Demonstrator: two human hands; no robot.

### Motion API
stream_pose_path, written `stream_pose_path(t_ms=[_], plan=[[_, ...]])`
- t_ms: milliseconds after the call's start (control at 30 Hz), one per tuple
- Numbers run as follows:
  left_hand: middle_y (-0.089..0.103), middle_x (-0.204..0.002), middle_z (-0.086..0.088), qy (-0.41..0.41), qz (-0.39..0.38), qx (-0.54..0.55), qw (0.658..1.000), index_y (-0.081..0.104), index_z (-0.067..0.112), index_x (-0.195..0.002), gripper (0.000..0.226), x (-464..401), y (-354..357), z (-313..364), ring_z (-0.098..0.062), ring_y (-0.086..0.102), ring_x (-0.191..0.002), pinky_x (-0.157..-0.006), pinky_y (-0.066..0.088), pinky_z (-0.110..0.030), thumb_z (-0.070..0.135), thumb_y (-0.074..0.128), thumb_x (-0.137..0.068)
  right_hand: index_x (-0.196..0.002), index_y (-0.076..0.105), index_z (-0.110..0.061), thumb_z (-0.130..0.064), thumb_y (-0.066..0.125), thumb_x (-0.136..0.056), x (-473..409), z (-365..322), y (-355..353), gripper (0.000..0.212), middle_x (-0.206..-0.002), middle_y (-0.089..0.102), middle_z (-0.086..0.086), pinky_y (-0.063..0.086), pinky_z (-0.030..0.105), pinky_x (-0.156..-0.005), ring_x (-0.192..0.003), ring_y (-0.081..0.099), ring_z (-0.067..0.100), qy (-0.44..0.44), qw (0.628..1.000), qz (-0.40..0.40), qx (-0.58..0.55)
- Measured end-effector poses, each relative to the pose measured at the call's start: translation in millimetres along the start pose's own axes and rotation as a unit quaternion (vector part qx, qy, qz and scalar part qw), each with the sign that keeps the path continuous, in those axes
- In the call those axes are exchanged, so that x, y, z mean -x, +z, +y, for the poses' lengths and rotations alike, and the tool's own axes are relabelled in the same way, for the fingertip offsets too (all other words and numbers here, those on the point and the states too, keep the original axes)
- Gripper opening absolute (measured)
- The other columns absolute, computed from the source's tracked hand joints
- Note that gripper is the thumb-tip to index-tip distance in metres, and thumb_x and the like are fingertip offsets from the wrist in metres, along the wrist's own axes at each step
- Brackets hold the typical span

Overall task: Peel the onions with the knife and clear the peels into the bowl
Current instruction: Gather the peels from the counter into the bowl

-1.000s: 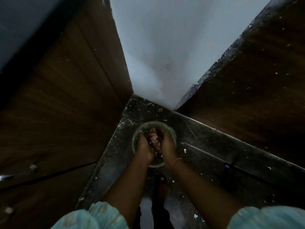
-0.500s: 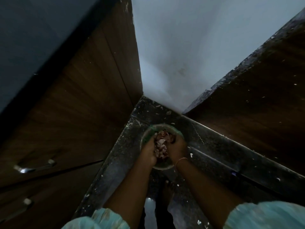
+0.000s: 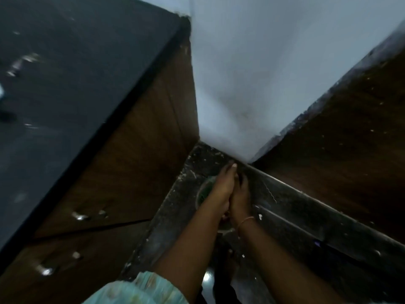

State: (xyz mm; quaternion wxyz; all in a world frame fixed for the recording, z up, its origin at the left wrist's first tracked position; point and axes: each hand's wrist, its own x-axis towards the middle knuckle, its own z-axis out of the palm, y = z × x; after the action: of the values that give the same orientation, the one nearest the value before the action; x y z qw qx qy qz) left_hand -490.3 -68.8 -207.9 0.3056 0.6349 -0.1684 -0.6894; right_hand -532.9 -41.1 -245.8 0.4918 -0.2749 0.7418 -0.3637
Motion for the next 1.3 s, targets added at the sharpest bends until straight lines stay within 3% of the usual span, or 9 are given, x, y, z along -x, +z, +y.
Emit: stream_pose_path(t_ms=[133, 233, 400, 500, 667, 767, 1033, 1200, 1300], plan=[[0.047, -0.15, 0.002, 0.168, 0.024, 0.007, 0.986, 0.057, 0.027, -0.136, 0.033, 67.9, -22.4, 99.3, -0.01, 0.048, -0.129, -0.106, 0.039, -0.024, 0.026, 0.048, -0.104, -0.144, 0.044, -0.018, -0.032, 0.045, -0.103, 40.2, -105.4, 16.2, 0.043, -0.143, 0.052, 0.004, 0.042, 0.045, -0.11, -0.129, 0.051, 0.018, -0.13, 0.987, -0.047, -0.08], [0.057, -0.135, 0.007, 0.286, 0.084, 0.049, 0.953, 0.061, 0.032, -0.123, 0.024, 121.0, -71.7, 168.5, -0.009, 0.053, -0.124, -0.103, 0.044, -0.024, 0.024, 0.049, -0.104, -0.143, 0.043, -0.023, -0.035, 0.047, -0.101, 80.7, -170.1, 57.3, 0.044, -0.143, 0.048, -0.006, 0.039, 0.042, -0.112, -0.132, 0.045, 0.011, -0.268, 0.957, -0.108, -0.034], [0.059, -0.135, -0.006, 0.427, 0.341, 0.008, 0.837, 0.065, 0.02, -0.12, 0.027, 156.5, -206.4, 241.1, -0.02, 0.05, -0.132, -0.116, 0.035, -0.043, 0.026, 0.055, -0.095, -0.153, 0.026, -0.009, -0.053, 0.036, -0.093, 124.6, -236.1, 156.8, 0.075, -0.159, 0.026, 0.014, 0.005, 0.046, -0.123, -0.15, 0.017, 0.026, -0.515, 0.785, -0.162, 0.303], [0.038, -0.156, -0.011, 0.328, 0.46, -0.166, 0.808, 0.055, 0.014, -0.138, 0.039, 156.2, -294.9, 262.7, -0.029, 0.021, -0.15, -0.123, 0.014, -0.047, 0.022, 0.048, -0.101, -0.155, 0.012, -0.005, -0.061, 0.038, -0.095, 131.7, -249.0, 214.6, 0.086, -0.162, 0.012, 0.018, -0.001, 0.047, -0.122, -0.151, 0.007, 0.03, -0.507, 0.714, -0.17, 0.452], [0.019, -0.165, -0.003, 0.18, 0.476, -0.359, 0.783, 0.029, 0.018, -0.154, 0.051, 140.5, -378.5, 274.4, -0.024, 0.005, -0.154, -0.118, -0.004, -0.06, 0.028, 0.037, -0.105, -0.155, 0.009, 0.0, -0.079, 0.021, -0.086, 130.9, -260.7, 284.8, 0.106, -0.161, 0.01, 0.023, -0.002, 0.05, -0.121, -0.15, 0.008, 0.034, -0.54, 0.663, -0.132, 0.502], [0.016, -0.165, -0.002, 0.154, 0.474, -0.429, 0.753, 0.021, 0.018, -0.156, 0.058, 130.9, -404.3, 287.3, -0.024, 0.005, -0.154, -0.117, -0.005, -0.062, 0.04, 0.037, -0.105, -0.154, 0.009, 0.001, -0.081, 0.025, -0.085, 118.6, -275.9, 320.4, 0.108, -0.161, 0.011, 0.024, 0.005, 0.051, -0.122, -0.15, 0.007, 0.034, -0.54, 0.672, -0.116, 0.494], [-0.002, -0.168, -0.004, 0.089, 0.409, -0.515, 0.748, 0.0, 0.018, -0.159, 0.075, 114.1, -423.5, 289.1, -0.026, -0.004, -0.154, -0.118, -0.009, -0.058, 0.05, 0.037, -0.103, -0.154, 0.007, 0.0, -0.09, 0.031, -0.074, 87.0, -320.5, 387.8, 0.123, -0.159, 0.014, 0.027, 0.006, 0.048, -0.122, -0.15, 0.009, 0.036, -0.5, 0.702, -0.09, 0.499], [0.001, -0.168, -0.005, 0.076, 0.418, -0.523, 0.739, 0.003, 0.017, -0.159, 0.075, 113.1, -423.5, 295.4, -0.027, -0.002, -0.154, -0.117, -0.013, -0.057, 0.05, 0.039, -0.102, -0.154, 0.007, 0.002, -0.086, 0.021, -0.08, 70.7, -334.4, 418.3, 0.115, -0.16, 0.014, 0.025, 0.004, 0.045, -0.123, -0.151, 0.008, 0.033, -0.52, 0.68, -0.12, 0.502], [0.005, -0.167, -0.006, 0.07, 0.419, -0.516, 0.743, 0.009, 0.017, -0.159, 0.076, 114.4, -423.7, 301.9, -0.027, -0.001, -0.154, -0.117, -0.014, -0.055, 0.049, 0.045, -0.1, -0.155, 0.006, -0.004, -0.071, 0.02, -0.092, 66.3, -344.5, 427.0, 0.094, -0.162, 0.015, 0.016, 0.003, 0.038, -0.123, -0.151, 0.01, 0.025, -0.569, 0.634, -0.223, 0.474]])
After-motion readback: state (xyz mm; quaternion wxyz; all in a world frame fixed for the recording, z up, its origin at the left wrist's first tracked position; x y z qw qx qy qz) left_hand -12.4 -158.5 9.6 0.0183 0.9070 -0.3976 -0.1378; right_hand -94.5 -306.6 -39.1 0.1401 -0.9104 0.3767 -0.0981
